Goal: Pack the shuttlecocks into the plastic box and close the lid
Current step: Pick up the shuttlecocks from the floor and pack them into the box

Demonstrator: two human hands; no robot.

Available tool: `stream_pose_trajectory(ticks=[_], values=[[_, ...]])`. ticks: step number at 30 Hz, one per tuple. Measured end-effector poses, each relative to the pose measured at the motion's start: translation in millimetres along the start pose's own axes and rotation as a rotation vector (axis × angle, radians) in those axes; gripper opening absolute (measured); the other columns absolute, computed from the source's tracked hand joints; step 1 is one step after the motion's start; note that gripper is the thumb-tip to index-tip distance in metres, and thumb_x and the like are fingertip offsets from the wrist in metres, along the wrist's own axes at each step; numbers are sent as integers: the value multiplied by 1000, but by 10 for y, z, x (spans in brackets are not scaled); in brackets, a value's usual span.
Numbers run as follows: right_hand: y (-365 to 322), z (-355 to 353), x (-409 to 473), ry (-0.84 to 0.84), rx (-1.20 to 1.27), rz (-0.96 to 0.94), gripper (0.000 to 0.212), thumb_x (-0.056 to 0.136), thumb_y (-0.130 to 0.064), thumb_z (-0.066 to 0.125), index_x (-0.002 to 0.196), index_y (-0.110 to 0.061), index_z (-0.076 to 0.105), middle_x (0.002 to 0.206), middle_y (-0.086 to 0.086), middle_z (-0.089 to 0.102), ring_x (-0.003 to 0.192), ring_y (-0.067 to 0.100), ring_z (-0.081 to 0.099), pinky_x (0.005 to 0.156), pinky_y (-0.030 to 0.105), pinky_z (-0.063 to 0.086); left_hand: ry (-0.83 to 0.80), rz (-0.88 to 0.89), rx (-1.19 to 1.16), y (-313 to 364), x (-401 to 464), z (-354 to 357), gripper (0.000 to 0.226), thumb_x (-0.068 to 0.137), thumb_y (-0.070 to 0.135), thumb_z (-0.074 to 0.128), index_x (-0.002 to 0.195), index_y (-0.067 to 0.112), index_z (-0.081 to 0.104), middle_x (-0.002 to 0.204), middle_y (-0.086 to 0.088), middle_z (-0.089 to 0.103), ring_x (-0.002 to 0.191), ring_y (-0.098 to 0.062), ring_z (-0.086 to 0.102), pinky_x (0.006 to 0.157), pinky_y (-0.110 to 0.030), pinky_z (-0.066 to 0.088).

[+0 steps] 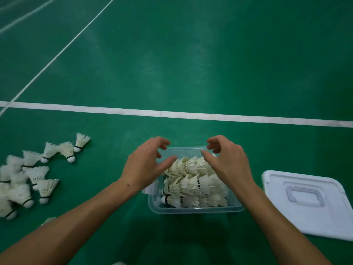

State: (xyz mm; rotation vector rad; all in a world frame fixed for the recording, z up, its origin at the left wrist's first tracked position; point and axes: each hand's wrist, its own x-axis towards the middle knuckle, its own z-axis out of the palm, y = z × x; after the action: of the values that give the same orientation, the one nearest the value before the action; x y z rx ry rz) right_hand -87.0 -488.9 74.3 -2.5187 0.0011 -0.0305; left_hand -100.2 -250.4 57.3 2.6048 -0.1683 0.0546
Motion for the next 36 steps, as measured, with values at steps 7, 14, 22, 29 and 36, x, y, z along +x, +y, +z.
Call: stream_pose_trajectory(ticks=[7, 14, 22, 29, 36], values=[[-724, 647, -13, -173, -59, -233, 38, 96, -47, 70, 126, -25, 64, 110, -12, 74, 101, 11, 67, 89, 38, 59, 73, -138, -171, -804, -360, -353, 45, 86, 56, 75, 123, 34, 62, 108, 19, 67, 85, -1, 68, 77, -39, 61], [-1488, 1402, -43, -290, -150, -405, 34, 94, -49, 69, 122, -29, 63, 108, -14, 74, 105, 15, 65, 87, 40, 57, 160, -254, -234, -1599, -795, -534, 42, 85, 50, 80, 121, 36, 62, 106, 16, 68, 81, -4, 69, 79, -41, 60], [-2206, 2305, -212, -455, -145, -519, 36, 93, -47, 70, 123, -27, 63, 111, -13, 74, 113, 19, 64, 87, 39, 56, 218, -433, -171, -2502, -1424, -861, 46, 85, 49, 81, 124, 35, 61, 107, 18, 65, 83, -1, 66, 77, -40, 60], [-2545, 2934, -392, -591, -166, -578, 38, 96, -45, 67, 128, -26, 59, 118, -10, 73, 116, 18, 64, 88, 40, 55, 234, -574, -151, -3061, -1855, -1100, 56, 78, 54, 85, 125, 33, 62, 109, 17, 65, 87, -2, 65, 80, -37, 60], [-2774, 3427, -540, -627, -138, -598, 51, 95, -40, 71, 138, -26, 47, 129, 4, 62, 120, 28, 53, 89, 43, 52, 22, -612, -259, -3224, -2431, -915, 93, 56, 77, 87, 136, 42, 54, 126, 18, 57, 110, 3, 58, 94, -29, 53]])
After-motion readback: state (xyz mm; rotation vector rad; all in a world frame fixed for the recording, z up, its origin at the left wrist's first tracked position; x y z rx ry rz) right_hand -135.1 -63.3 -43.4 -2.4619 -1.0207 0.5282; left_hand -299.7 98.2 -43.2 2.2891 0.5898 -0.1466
